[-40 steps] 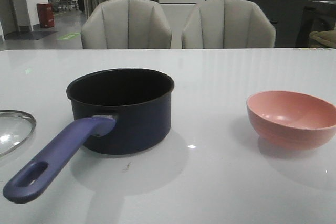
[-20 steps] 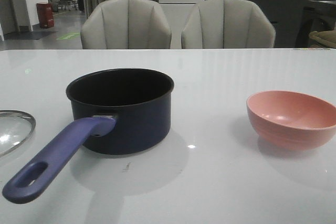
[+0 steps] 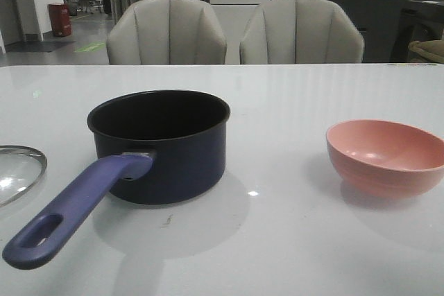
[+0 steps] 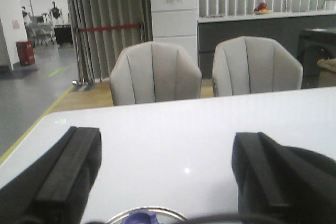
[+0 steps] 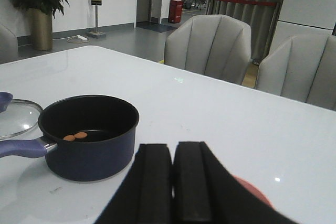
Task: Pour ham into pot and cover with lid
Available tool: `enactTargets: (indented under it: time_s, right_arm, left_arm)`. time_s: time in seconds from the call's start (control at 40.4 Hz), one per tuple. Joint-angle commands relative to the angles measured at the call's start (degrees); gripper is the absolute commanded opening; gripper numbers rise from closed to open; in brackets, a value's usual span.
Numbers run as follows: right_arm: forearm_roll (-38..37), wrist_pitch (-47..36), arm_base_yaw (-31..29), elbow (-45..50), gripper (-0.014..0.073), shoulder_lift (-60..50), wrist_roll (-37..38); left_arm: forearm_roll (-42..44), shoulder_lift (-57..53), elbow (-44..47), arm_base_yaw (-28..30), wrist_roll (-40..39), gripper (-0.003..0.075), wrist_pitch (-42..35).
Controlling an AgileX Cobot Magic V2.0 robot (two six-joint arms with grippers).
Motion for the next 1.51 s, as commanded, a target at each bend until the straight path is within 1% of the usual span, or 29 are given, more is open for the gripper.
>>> enactTargets:
  time_s: [0.0, 0.124, 0.247, 0.346, 0.396, 0.47, 0.594, 0.717, 0.866, 0.965, 1.163, 1.361, 1.484]
  right_arm:
    - [-0.3, -5.0, 0.0, -1.7, 0.0146, 0.5, -0.4]
    - [-0.3, -5.0, 0.0, -1.7, 0.0146, 0.5, -0.4]
    - [-0.3, -5.0, 0.0, -1.7, 0.0146, 0.5, -0.4]
    - [-0.3, -5.0, 0.0, -1.7, 0.0146, 0.5, -0.4]
    - [-0.3, -5.0, 0.0, -1.7, 0.0146, 0.5, -0.4]
    - [-0.3, -5.0, 0.0, -1.7, 0.0146, 0.5, -0.4]
    - [-0.3, -5.0, 0.0, -1.7, 0.0146, 0.5, -0.4]
    - [-0.3, -5.0, 0.0, -1.7, 0.0146, 0.5, -0.4]
    - [-0.3, -5.0, 0.0, -1.7, 0.0146, 0.5, -0.4]
    - [-0.3, -5.0, 0.0, -1.7, 0.0146, 0.5, -0.4]
    - [-0.3, -5.0, 0.0, -1.7, 0.0146, 0.5, -0.4]
    - [-0.3, -5.0, 0.0, -1.7, 0.0146, 0.5, -0.4]
    - [-0.3, -5.0, 0.0, -1.7, 0.0146, 0.5, -0.4]
  left_arm:
    - [-0.8, 2.8, -3.3, -0.3, -0.3, 0.0556, -2.2]
    - [-3.3, 5.3, -7.2, -0.3, -0.3, 0.0566, -0.2]
    - [-3.3, 9.0, -12.2, -0.3, -0.3, 0.0622, 5.0]
    - [-3.3, 12.5, -15.7, -0.3, -0.3, 0.0628, 9.4]
    - [-3.3, 14.3, -17.1, -0.2, -1.6, 0.0628, 11.0]
    - [-3.0, 17.3, -19.5, 1.3, -4.4, 0.0628, 13.2]
    - [-2.9, 22.6, -24.0, 6.0, -7.0, 0.0628, 18.0]
    - [-3.3, 30.1, -28.9, 11.2, -7.1, 0.0628, 24.1]
    - [-4.9, 40.9, -35.8, 14.1, -7.1, 0.0626, 33.6]
    - [-6.9, 48.1, -39.9, 14.2, -7.1, 0.0625, 37.7]
    - [-12.5, 63.3, -48.5, 14.2, -7.1, 0.0625, 43.0]
    - [-12.6, 74.5, -57.1, 14.2, -7.1, 0.0625, 49.0]
    - [-12.2, 79.7, -60.9, 14.2, -8.7, 0.0625, 50.9]
